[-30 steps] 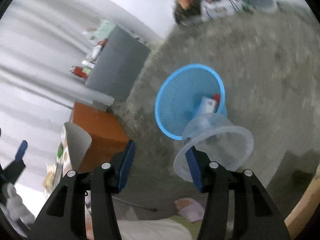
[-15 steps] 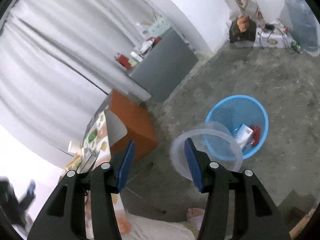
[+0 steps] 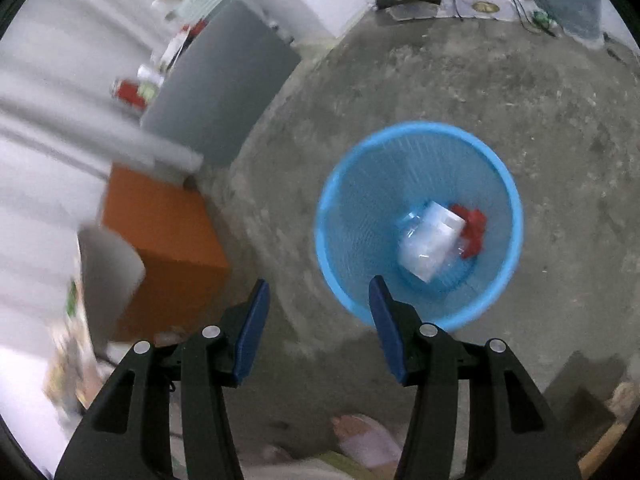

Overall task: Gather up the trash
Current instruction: 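Open the right gripper to drop the plastic cup into the wastebasket, then move both tools back toward the table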

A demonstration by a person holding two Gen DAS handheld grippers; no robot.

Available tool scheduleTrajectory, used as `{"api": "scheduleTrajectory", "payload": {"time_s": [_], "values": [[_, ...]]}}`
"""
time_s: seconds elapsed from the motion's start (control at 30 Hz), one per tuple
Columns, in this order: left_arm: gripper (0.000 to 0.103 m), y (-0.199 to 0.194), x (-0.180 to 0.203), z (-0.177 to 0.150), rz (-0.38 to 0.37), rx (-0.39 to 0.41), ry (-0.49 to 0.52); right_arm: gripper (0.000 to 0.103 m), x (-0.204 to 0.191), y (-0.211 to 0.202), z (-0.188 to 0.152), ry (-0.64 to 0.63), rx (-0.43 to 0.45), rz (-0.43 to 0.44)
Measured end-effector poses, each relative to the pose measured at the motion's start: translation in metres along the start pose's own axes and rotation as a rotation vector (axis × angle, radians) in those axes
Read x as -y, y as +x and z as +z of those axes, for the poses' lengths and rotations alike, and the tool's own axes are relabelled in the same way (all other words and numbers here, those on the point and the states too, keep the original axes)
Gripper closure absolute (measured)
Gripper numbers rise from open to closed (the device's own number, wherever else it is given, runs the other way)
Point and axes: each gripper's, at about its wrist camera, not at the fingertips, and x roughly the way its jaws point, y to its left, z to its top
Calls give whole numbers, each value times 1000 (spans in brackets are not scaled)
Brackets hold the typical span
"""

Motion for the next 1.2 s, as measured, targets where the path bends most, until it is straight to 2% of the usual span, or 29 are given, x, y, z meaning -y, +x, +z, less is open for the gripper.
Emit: {"api": "scheduleTrajectory", "payload": {"time_s": [0.13, 0.23, 0.33, 0.4, 0.5, 0.57, 0.73, 0.83, 0.97, 1.13, 1.2], "values": [[18, -6, -3, -3, -18, 24, 12, 52, -7, -49, -55, -80, 81, -9], [18, -16, 2, -7, -36, 55, 43, 41, -28, -96, -98, -156, 175, -31], [18, -30, 9, -11, -51, 74, 71, 23, -65, -152, -147, -261, 317, -53], [18, -39, 13, -14, -66, 75, 86, 8, -91, -187, -179, -318, 432, -51], [18, -56, 18, -13, -65, 71, 86, 6, -130, -229, -219, -419, 565, -41], [18, -73, 20, -10, -57, 92, 82, 6, -151, -249, -237, -475, 607, -22], [17, -114, 18, -9, 1, 179, 87, 6, -203, -278, -268, -619, 664, 27], [17, -129, 12, -11, 21, 203, 64, 6, -225, -284, -283, -660, 653, 80], [17, -140, 0, -11, 50, 217, 50, 6, -250, -287, -297, -699, 630, 146], [17, -147, -17, -5, 93, 237, 29, 6, -272, -296, -315, -737, 654, 209], [17, -149, -22, -2, 114, 254, 30, 6, -277, -298, -312, -736, 662, 224]]}}
